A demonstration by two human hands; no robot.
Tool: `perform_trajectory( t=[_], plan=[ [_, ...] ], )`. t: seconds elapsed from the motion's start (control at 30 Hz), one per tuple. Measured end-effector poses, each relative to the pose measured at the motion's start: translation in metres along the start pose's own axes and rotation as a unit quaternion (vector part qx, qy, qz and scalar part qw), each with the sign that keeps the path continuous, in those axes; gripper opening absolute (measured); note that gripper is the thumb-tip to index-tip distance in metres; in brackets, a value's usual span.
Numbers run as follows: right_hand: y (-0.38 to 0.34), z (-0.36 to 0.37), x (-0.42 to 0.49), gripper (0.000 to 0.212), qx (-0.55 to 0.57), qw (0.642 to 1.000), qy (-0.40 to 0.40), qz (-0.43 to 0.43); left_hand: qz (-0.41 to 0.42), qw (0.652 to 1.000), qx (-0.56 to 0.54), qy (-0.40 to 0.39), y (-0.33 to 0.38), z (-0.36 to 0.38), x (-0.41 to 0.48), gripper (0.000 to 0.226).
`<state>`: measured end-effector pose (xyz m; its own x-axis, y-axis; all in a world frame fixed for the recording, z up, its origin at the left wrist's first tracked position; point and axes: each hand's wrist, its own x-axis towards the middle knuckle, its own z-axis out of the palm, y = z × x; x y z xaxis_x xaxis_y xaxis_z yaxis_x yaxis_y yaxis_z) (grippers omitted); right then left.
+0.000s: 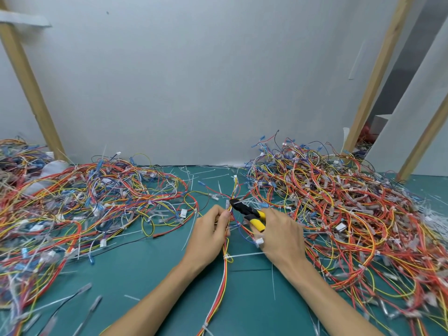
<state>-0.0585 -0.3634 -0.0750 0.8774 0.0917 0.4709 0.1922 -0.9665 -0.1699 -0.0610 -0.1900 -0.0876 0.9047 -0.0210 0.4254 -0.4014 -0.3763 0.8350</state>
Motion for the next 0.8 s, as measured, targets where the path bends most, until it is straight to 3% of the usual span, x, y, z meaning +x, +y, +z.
perform_trajectory(
  t=[0.2, 0.53, 0.8],
  plan=[
    [0.009, -0.001, 0.002, 0.030, 0.006, 0.999, -0.029, 0.021, -0.008, 0.999, -0.007, -0.039, 0.000, 0.001, -0.001, 0.028],
    [0.012, 0.005, 0.007, 0.025, 0.022, 0.998, -0.049, 0.040, -0.015, 0.999, -0.003, -0.039, -0.001, 0.002, -0.001, 0.030],
    [0.016, 0.006, 0.006, 0.035, 0.156, 0.978, 0.065, 0.121, -0.025, 1.000, 0.003, -0.013, -0.001, 0.000, 0.000, 0.031]
  ],
)
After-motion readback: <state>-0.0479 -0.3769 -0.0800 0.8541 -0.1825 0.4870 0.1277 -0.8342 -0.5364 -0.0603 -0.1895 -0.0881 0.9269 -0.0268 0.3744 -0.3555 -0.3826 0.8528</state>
